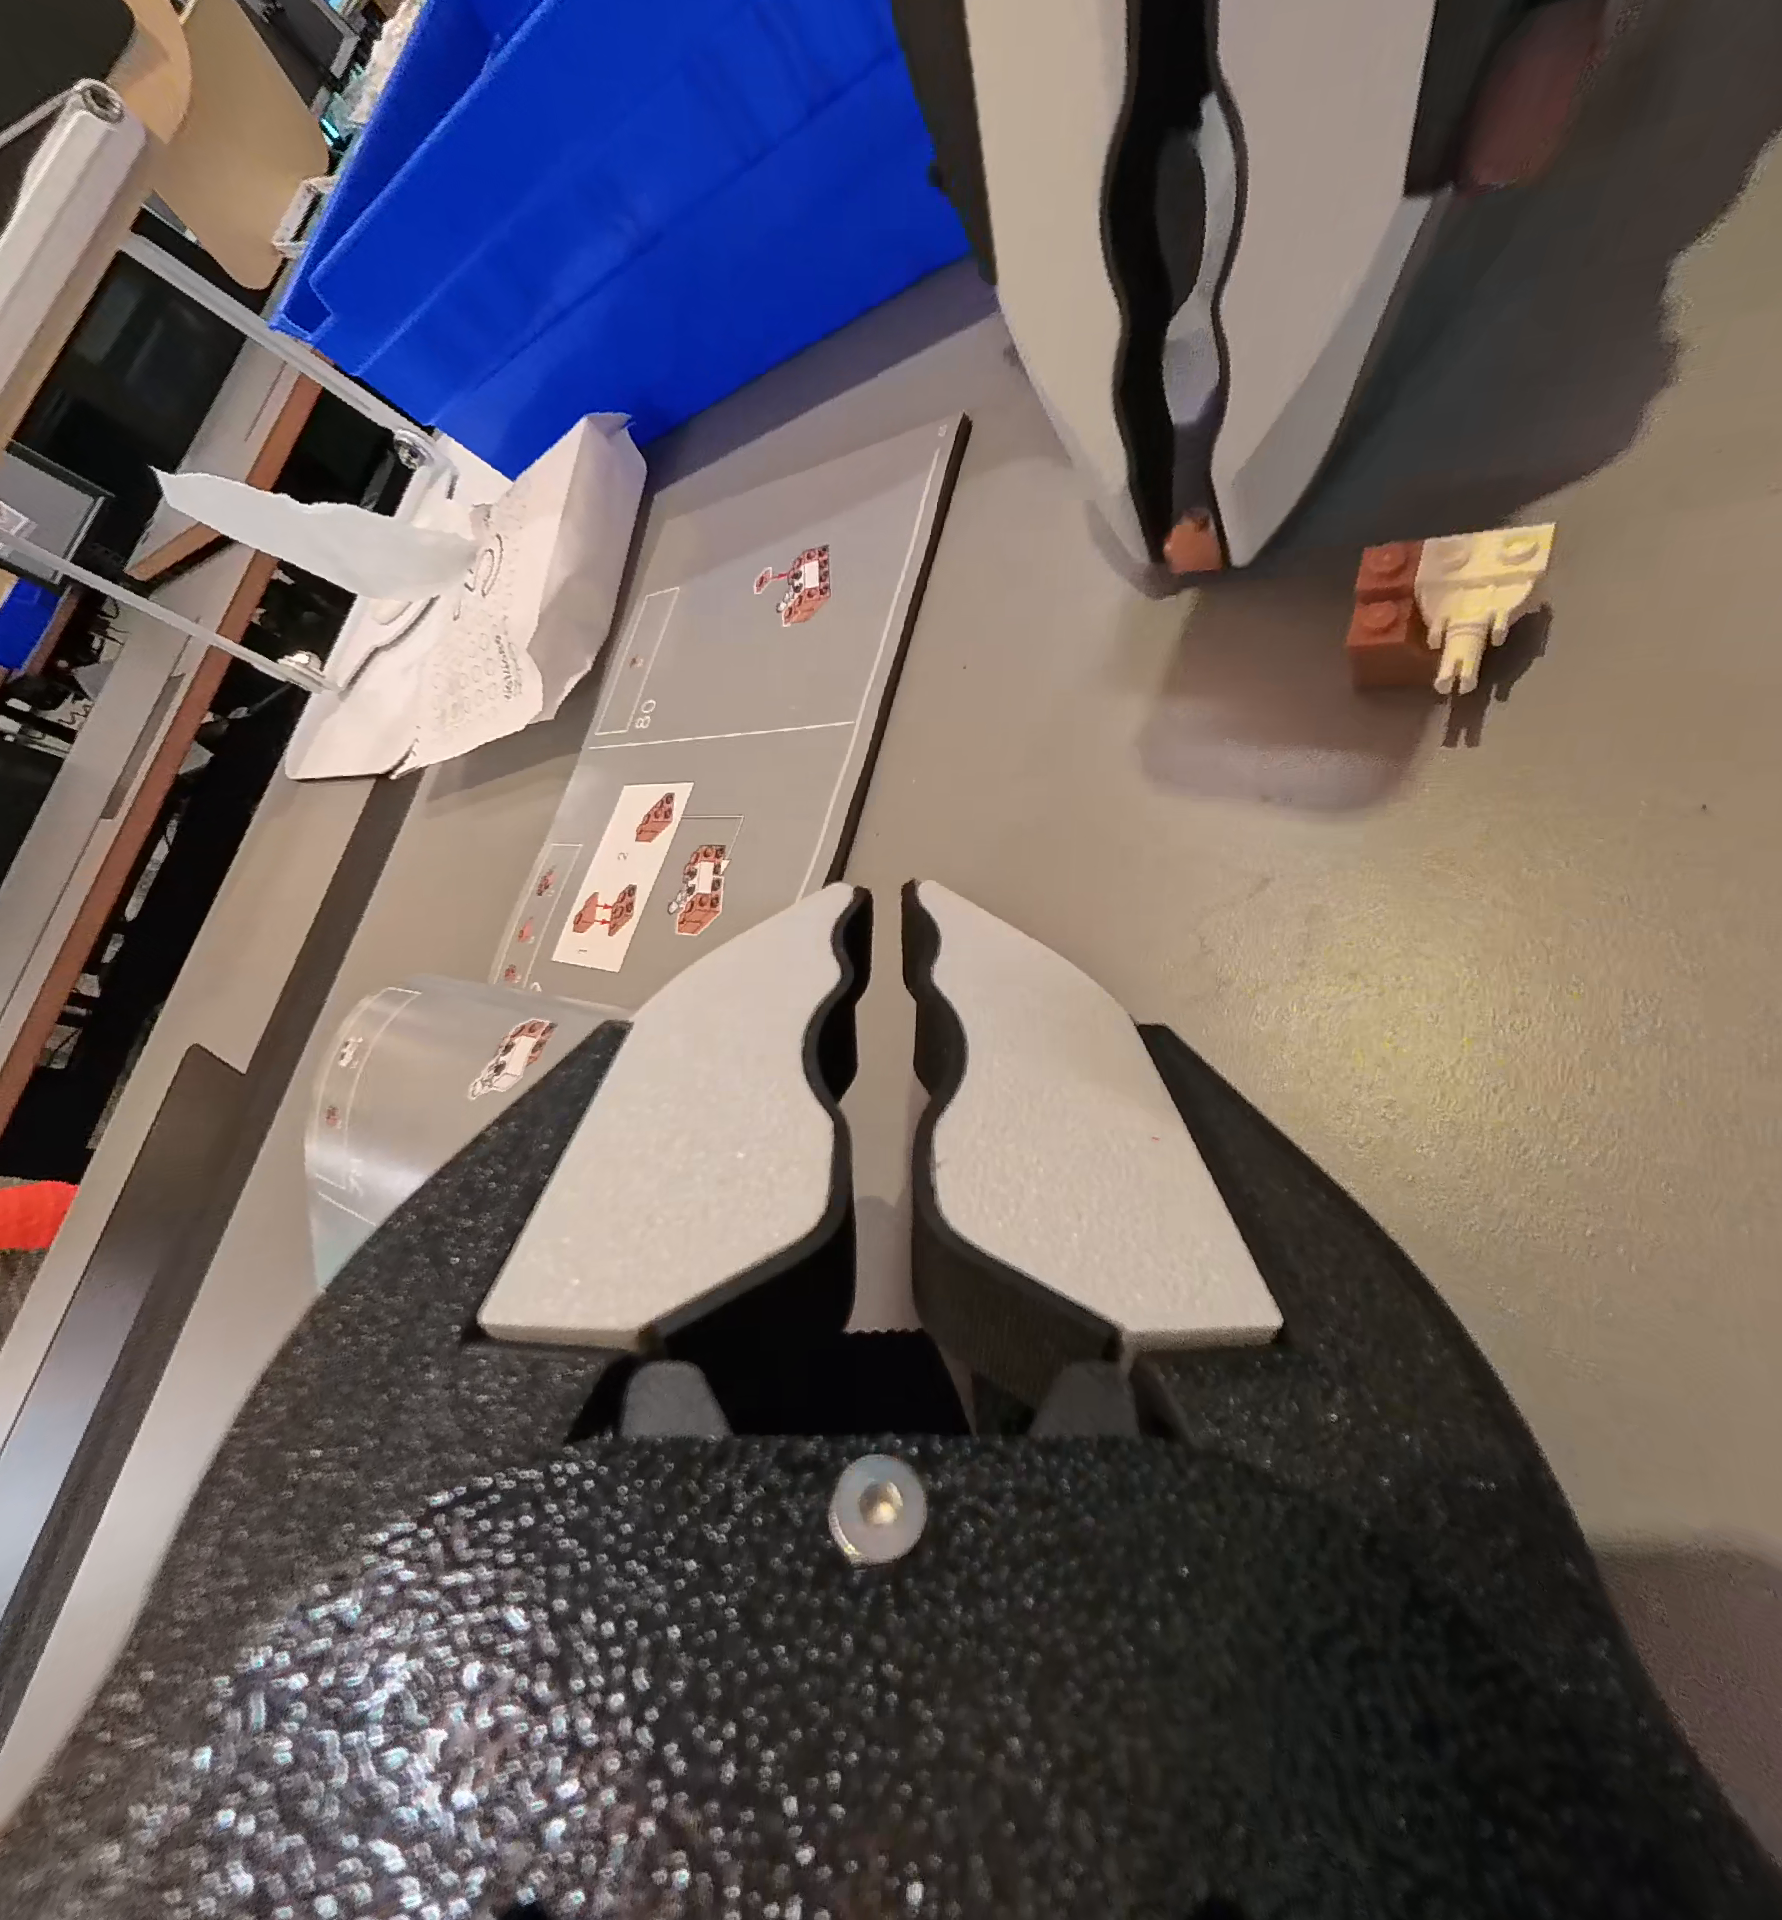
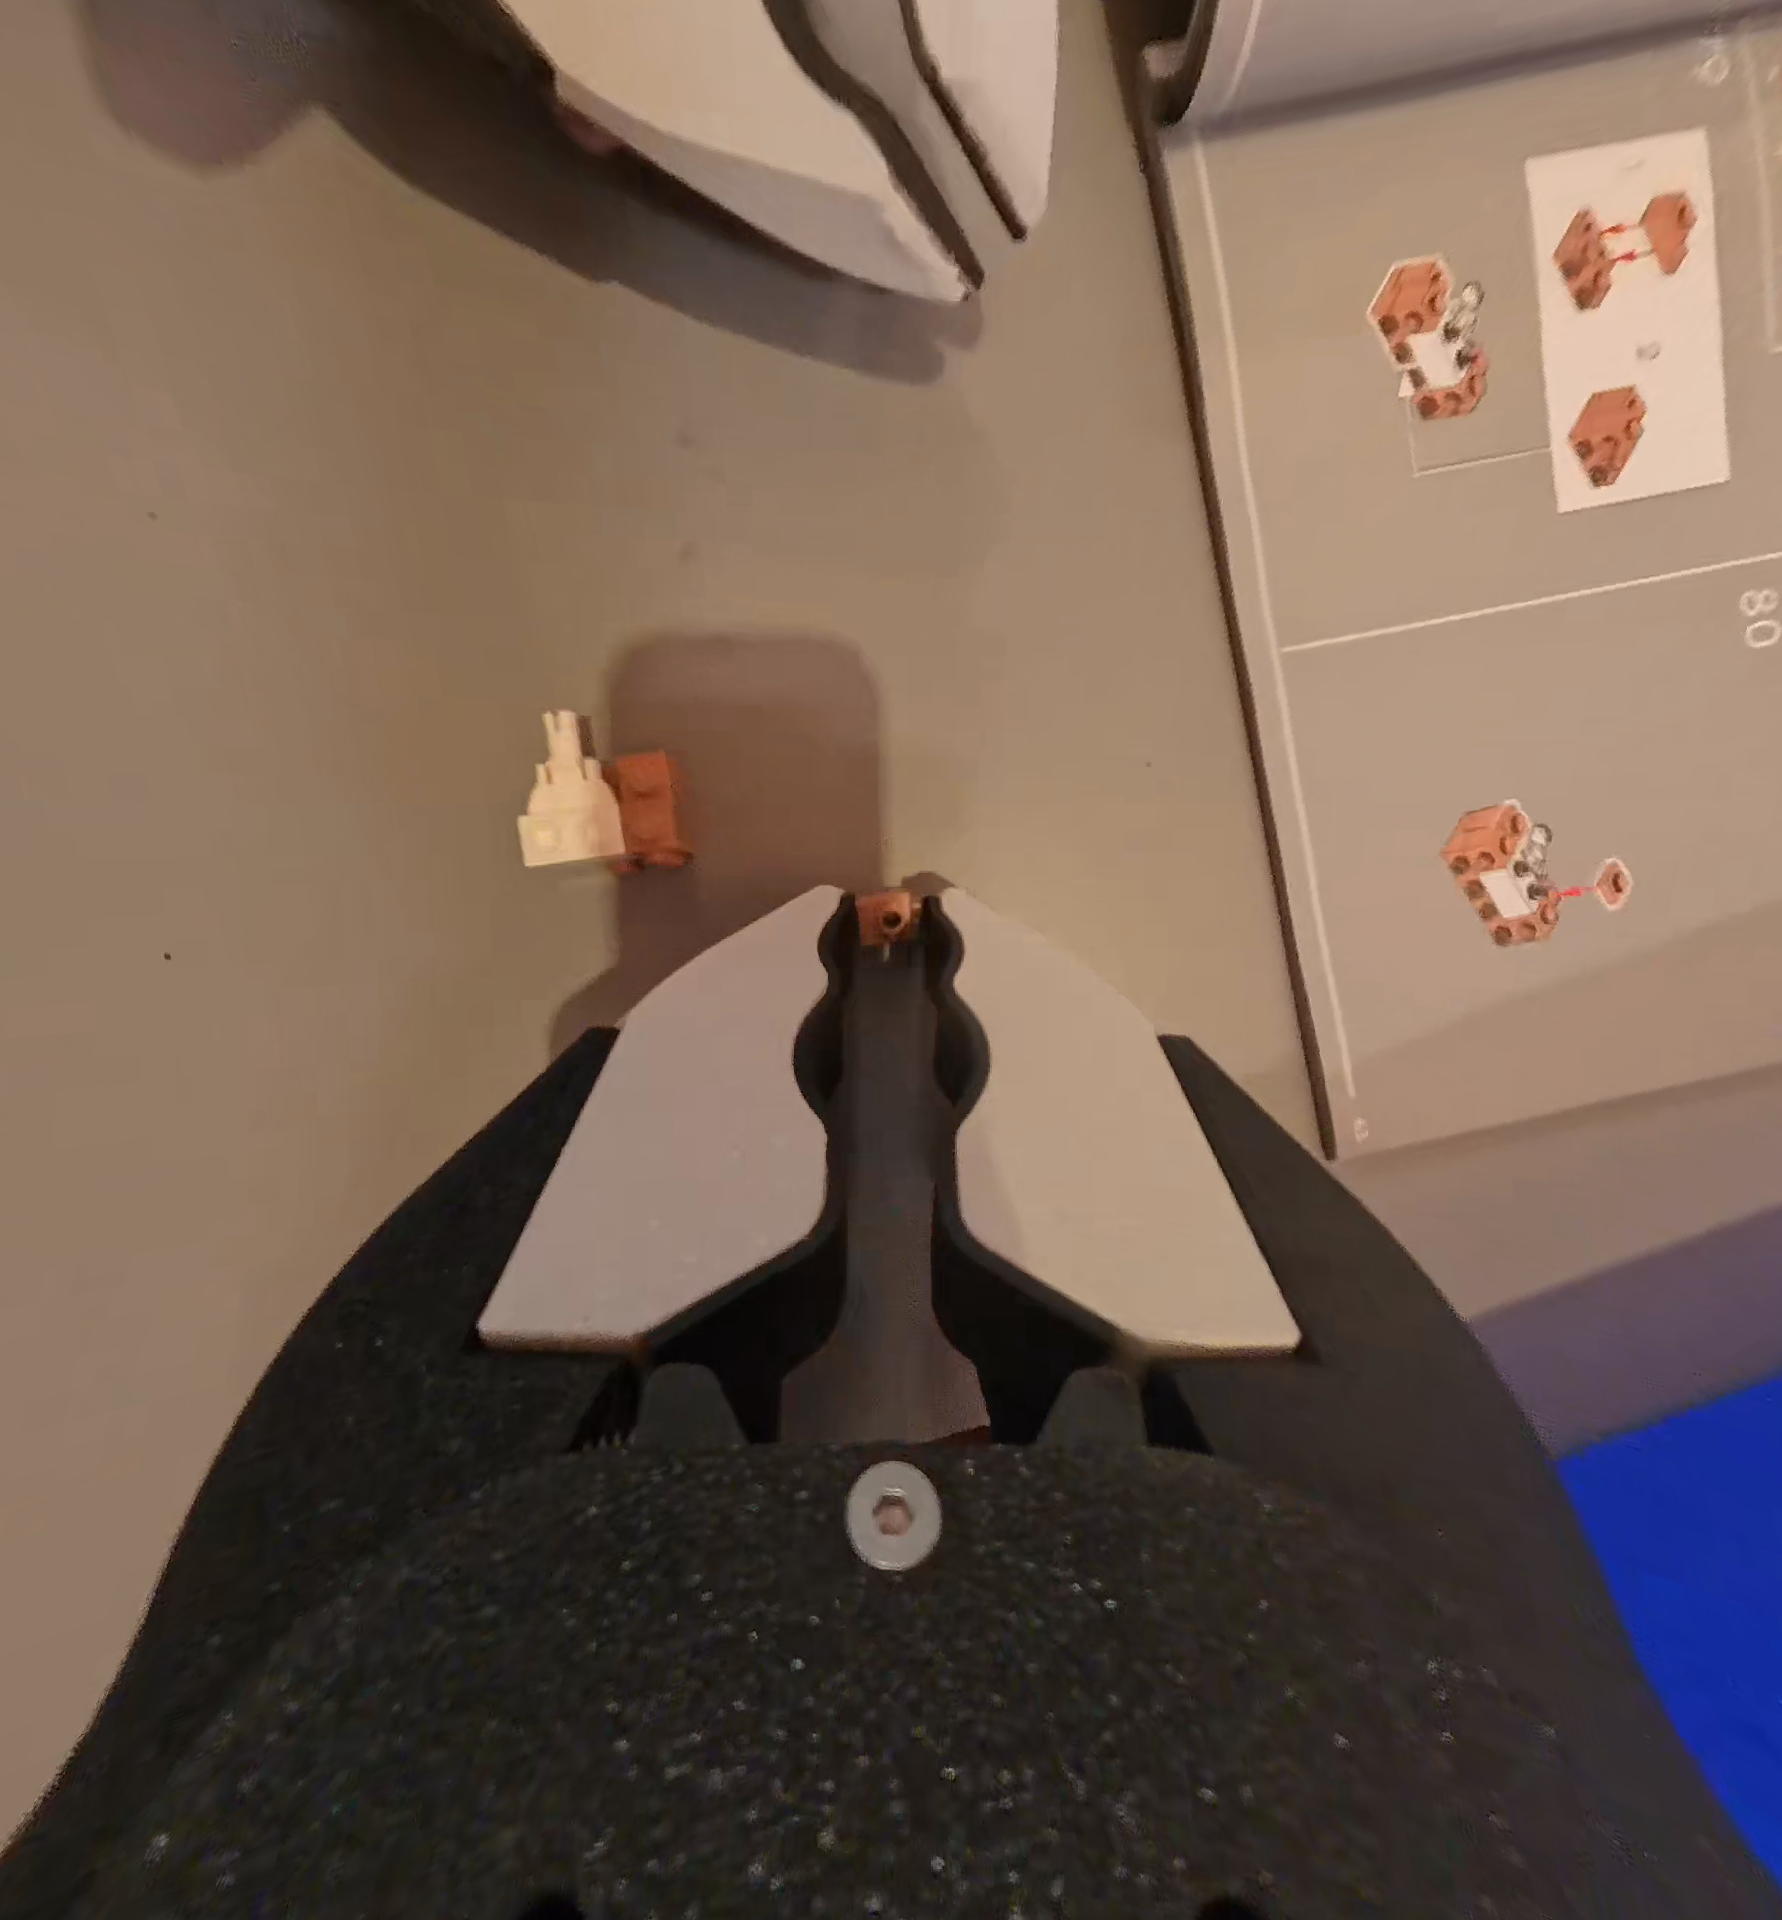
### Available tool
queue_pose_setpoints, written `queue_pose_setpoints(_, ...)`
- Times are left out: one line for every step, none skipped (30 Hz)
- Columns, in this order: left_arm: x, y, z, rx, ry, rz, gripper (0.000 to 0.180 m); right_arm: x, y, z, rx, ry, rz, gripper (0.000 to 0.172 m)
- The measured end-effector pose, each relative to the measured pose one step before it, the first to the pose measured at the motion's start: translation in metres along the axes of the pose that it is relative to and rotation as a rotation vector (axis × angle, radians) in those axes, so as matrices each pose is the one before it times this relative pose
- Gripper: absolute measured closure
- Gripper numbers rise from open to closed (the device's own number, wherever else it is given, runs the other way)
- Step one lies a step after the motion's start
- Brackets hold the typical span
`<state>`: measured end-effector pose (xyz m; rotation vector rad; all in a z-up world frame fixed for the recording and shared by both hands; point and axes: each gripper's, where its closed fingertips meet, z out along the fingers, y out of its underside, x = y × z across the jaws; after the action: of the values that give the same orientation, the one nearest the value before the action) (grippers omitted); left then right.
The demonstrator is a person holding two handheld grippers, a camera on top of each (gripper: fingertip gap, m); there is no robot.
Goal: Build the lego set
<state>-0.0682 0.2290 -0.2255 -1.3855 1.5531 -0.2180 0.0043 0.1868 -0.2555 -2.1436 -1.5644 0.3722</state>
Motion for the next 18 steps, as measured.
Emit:
queue_pose_setpoints(0.00049,0.00015,0.00019,-0.0008,0.0021,0.0009,0.175,0.00064,-0.0012,0.00034,0.0139,-0.0021,0.0049,0.159)
queue_pose_setpoints(0.0004,0.00037,0.00032,-0.0019,0.0021,0.0007,0.175,0.00134,0.00064,0.00017,-0.0014,0.0013,0.0037,0.158)
queue_pose_setpoints(0.00013,0.00042,0.00023,-0.0021,0.0009,0.0002,0.175,0.00118,0.00084,-0.00056,-0.0032,0.002,0.0,0.155)
queue_pose_setpoints(0.00006,0.00046,0.00011,-0.0017,0.0011,-0.0008,0.175,0.00151,0.00075,-0.00086,-0.0029,0.0046,-0.0005,0.151)
queue_pose_setpoints(0.00013,0.00052,0.00023,-0.0014,0.0015,-0.0015,0.175,0.00161,-0.00056,-0.00152,0.0053,0.0063,0.0012,0.148)
queue_pose_setpoints(-0.00001,0.00065,0.00018,-0.0017,0.001,-0.0018,0.175,0.00091,-0.00138,-0.00281,0.0091,0.0009,0.0022,0.145)
queue_pose_setpoints(-0.00005,0.00068,0.00026,-0.0022,0.0012,-0.0018,0.175,-0.00008,-0.00221,-0.00401,0.0113,-0.0057,0.0021,0.143)
queue_pose_setpoints(-0.00009,0.00065,0.00018,-0.0017,0.0007,-0.0012,0.175,-0.00054,-0.0033,-0.00566,0.0157,-0.0092,0.002,0.141)
queue_pose_setpoints(-0.00002,0.00058,0.00015,-0.0014,0.0006,-0.0013,0.175,-0.00088,-0.00448,-0.00733,0.0219,-0.0119,0.0021,0.14)
queue_pose_setpoints(-0.00021,0.00028,0.00006,-0.0007,0.0002,-0.0017,0.175,-0.00135,-0.00536,-0.00899,0.0259,-0.0168,0.0022,0.138)
queue_pose_setpoints(-0.00001,0.00017,-0.00004,0.0002,0.0007,-0.0013,0.175,-0.00203,-0.00654,-0.01071,0.032,-0.022,0.0025,0.137)
queue_pose_setpoints(-0.00007,-0.00006,-0.0001,0.0004,-0.0002,-0.0003,0.175,-0.00228,-0.00768,-0.01264,0.0389,-0.0275,0.0019,0.137)
queue_pose_setpoints(-0.00004,0.00001,0.0,-0.0001,-0.0001,0.0004,0.175,-0.00175,-0.00839,-0.01462,0.0429,-0.0261,-0.0017,0.137)
queue_pose_setpoints(0.00019,0.00005,0.00007,-0.0011,0.0006,0.0008,0.175,0.00131,-0.00861,-0.01688,0.0442,-0.008,-0.0042,0.137)
queue_pose_setpoints(0.00005,0.00014,-0.00004,-0.0021,-0.0001,0.0026,0.175,0.00605,-0.00908,-0.01908,0.0473,0.0184,-0.0024,0.137)
queue_pose_setpoints(-0.00007,0.0001,-0.00002,-0.0023,-0.0017,0.0047,0.175,0.01061,-0.00884,-0.02038,0.0486,0.0386,0.0014,0.137)
queue_pose_setpoints(-0.00032,0.00007,-0.00013,-0.002,-0.0029,0.005,0.175,0.01519,-0.00743,-0.02007,0.0437,0.0553,0.0042,0.138)
queue_pose_setpoints(-0.00039,-0.00004,-0.00016,-0.0013,-0.0026,0.0025,0.175,0.02118,-0.00369,-0.0178,0.0281,0.0807,0.0026,0.14)
